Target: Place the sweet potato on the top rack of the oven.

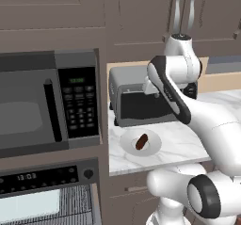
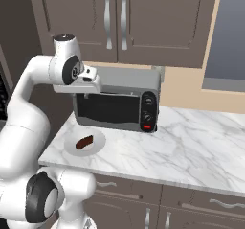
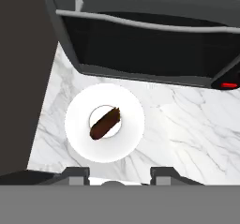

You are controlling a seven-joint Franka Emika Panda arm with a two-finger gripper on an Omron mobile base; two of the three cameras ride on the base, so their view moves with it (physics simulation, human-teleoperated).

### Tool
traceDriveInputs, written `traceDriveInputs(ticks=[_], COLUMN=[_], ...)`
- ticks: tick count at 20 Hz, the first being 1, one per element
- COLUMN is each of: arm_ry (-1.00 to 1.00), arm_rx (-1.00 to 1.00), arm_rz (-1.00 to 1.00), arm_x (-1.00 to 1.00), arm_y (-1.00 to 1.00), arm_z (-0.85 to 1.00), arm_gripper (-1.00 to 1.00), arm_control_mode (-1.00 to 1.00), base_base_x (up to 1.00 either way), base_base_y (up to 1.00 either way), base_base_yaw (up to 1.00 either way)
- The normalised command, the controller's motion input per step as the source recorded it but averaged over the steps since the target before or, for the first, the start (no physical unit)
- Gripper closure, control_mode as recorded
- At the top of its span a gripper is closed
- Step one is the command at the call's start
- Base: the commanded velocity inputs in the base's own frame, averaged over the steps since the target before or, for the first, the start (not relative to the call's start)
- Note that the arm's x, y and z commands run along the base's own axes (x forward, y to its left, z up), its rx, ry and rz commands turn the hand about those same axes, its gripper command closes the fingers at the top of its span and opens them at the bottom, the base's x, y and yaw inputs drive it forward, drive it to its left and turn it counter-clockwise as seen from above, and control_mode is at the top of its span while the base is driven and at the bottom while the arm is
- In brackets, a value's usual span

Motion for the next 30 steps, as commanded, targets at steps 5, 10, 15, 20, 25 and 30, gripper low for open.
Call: traceDriveInputs(ticks=[5,10,15,20,25,30], arm_ry=[0.01,0.02,0.05,0.11,0.08,0.0], arm_rx=[0.11,0.16,0.03,0.0,0.0,0.0], arm_rz=[0.0,-0.02,-0.01,0.0,0.0,0.0], arm_x=[-0.03,-0.18,-0.09,0.0,0.03,0.08], arm_y=[0.01,0.22,0.34,0.02,0.0,-0.12], arm_z=[-0.4,-0.96,-0.86,-0.54,-0.53,-0.15], arm_gripper=[-1.0,-1.0,-1.0,-1.0,-1.0,-1.0], arm_control_mode=[-1.0,-1.0,-1.0,-1.0,-1.0,-1.0], base_base_x=[0.0,0.0,0.0,0.0,0.0,0.0], base_base_y=[0.0,0.0,0.0,0.0,0.0,0.0], base_base_yaw=[0.0,0.0,0.0,0.0,0.0,0.0])
